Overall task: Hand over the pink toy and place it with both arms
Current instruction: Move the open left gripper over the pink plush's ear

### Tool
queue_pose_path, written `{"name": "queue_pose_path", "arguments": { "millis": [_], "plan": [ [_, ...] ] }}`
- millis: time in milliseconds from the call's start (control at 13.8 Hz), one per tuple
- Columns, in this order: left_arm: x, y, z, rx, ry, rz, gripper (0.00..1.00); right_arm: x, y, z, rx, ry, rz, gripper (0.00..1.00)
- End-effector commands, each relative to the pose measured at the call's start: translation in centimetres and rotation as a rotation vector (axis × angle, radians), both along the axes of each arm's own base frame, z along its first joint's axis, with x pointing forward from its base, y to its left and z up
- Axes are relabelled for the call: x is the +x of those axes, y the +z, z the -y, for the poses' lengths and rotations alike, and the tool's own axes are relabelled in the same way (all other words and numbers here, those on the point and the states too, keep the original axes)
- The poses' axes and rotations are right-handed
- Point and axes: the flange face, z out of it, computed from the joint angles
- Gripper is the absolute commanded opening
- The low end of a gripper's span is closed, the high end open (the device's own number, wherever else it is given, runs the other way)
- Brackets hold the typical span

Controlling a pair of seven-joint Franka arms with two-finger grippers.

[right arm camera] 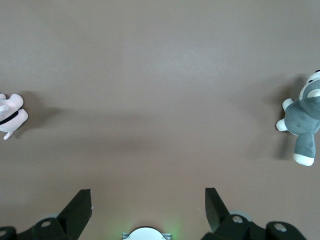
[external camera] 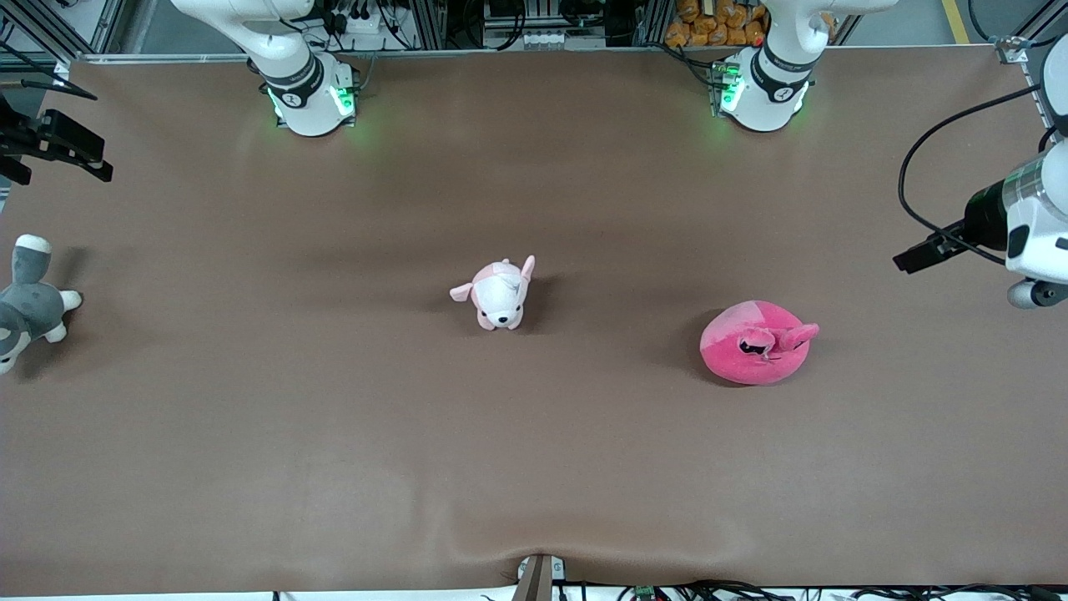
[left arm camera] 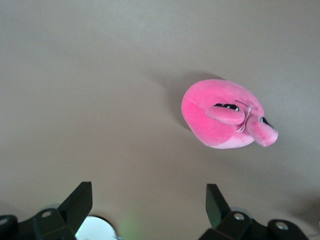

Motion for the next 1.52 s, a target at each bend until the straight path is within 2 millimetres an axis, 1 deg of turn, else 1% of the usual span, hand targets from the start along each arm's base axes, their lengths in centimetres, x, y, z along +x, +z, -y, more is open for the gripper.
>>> {"name": "queue_pose_path", "arguments": {
  "millis": [0,144,289,506,578,722,939,1011,1084,1300,1373,1445],
  "plan": [
    [0.9,-0.7,-1.4,-0.069,0.211,0.000,1.00,-0.6,0.5,-0.2,0.012,0.003,-0.001,1.00],
    [1.2,-1.7,-1.8,-0.071,0.314,-0.020,1.00,-0.6,0.5,-0.2,0.012,0.003,-0.001,1.00],
    [1.5,-2.6,-1.1,-0.055,0.405,-0.040,1.00,-0.6,0.5,-0.2,0.012,0.003,-0.001,1.00],
    [2.5,-5.2,0.3,-0.077,0.603,-0.095,1.00,-0.6,0.5,-0.2,0.012,0.003,-0.001,1.00],
    [2.9,-5.3,0.6,-0.078,0.679,-0.081,1.00,-0.6,0.5,-0.2,0.012,0.003,-0.001,1.00],
    [3.4,-6.6,1.0,-0.092,0.761,-0.107,1.00,-0.6,0.5,-0.2,0.012,0.003,-0.001,1.00],
    [3.9,-8.2,1.6,-0.071,0.996,-0.155,1.00,-0.6,0.5,-0.2,0.012,0.003,-0.001,1.00],
    [3.9,-8.6,2.3,-0.068,1.035,-0.173,1.00,-0.6,0.5,0.0,0.012,0.000,-0.003,1.00],
    [4.0,-9.4,2.8,-0.053,1.063,-0.190,1.00,-0.6,0.5,0.1,0.012,-0.002,-0.003,1.00],
    [4.2,-11.3,2.1,-0.041,1.120,-0.211,1.00,-0.7,0.4,0.2,0.014,-0.005,-0.009,1.00],
    [4.1,-11.7,2.0,-0.053,1.132,-0.223,1.00,-0.7,0.4,0.4,0.014,-0.008,-0.009,1.00],
    [4.2,-11.7,1.9,-0.063,1.139,-0.221,1.00,-0.6,0.3,0.4,0.020,-0.008,-0.011,1.00]
  ]
}}
